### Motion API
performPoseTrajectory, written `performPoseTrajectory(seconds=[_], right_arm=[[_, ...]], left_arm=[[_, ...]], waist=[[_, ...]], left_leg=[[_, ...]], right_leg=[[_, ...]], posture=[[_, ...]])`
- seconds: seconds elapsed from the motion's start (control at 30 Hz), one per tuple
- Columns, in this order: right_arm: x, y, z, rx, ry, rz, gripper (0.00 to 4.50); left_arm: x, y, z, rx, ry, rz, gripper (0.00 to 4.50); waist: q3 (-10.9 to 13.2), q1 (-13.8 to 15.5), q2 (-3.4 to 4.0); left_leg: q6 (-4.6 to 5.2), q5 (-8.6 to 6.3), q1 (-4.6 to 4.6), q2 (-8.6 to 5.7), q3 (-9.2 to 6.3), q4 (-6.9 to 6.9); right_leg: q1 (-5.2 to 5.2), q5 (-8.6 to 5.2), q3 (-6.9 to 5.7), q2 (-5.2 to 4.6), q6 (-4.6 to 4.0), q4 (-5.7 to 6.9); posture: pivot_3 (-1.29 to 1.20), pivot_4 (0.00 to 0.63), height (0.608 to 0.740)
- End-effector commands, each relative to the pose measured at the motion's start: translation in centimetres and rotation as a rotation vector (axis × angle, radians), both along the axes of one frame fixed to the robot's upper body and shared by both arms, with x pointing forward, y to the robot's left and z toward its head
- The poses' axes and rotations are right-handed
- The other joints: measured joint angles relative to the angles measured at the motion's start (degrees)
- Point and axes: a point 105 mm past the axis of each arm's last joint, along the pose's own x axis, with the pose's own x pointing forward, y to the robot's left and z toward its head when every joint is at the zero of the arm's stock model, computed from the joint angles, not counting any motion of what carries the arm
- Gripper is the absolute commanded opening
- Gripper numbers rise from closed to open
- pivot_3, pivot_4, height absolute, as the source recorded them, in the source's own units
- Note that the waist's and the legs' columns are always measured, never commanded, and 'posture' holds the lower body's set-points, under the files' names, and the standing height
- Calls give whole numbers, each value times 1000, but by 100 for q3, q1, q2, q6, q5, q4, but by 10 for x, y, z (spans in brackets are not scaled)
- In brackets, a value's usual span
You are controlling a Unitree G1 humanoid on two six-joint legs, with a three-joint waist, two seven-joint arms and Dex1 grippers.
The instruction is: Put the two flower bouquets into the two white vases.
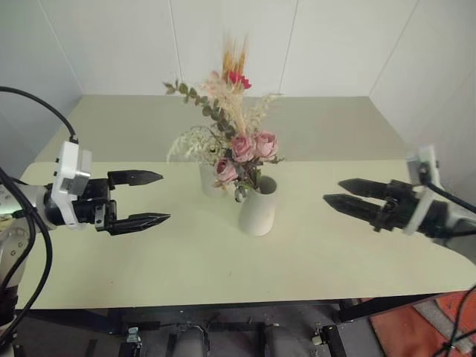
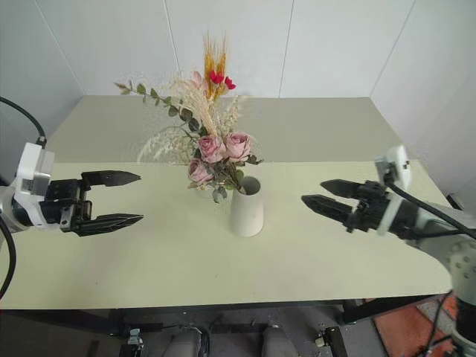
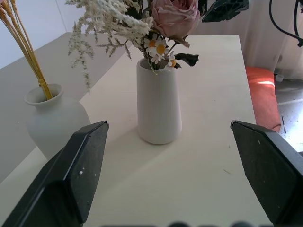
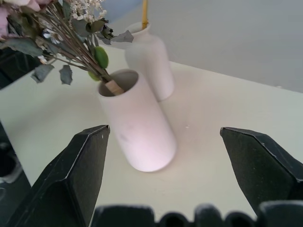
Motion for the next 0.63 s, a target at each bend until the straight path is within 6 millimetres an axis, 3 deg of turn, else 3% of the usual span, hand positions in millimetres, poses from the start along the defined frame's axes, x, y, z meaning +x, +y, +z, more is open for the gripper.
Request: performPoseTrajectory(seconds=[0.03, 0.2, 0.63], right_arm=[[-8, -18, 23, -82, -104, -29, 4443], [-12, -37, 25, -157, -94, -55, 4443], [-10, -41, 23, -174, -111, -59, 4443]], left_arm=[[-1, 5, 11, 3, -47, 11, 4500], [-1, 8, 11, 4, -40, 23, 4500], [-3, 12, 15, 7, -44, 55, 4500]], waist=[[0, 1, 0], [0, 13, -1], [0, 15, -1]], left_leg=[[0, 0, 1, 0, 0, 0], [0, 0, -3, -1, 0, 0], [0, 0, -1, -1, 0, 1]], right_leg=[[1, 0, 0, 1, -1, 0], [1, -1, 0, -1, 0, -3], [1, -1, 0, -1, 0, -2]], posture=[[0, 150, 740], [0, 150, 740], [0, 150, 740]])
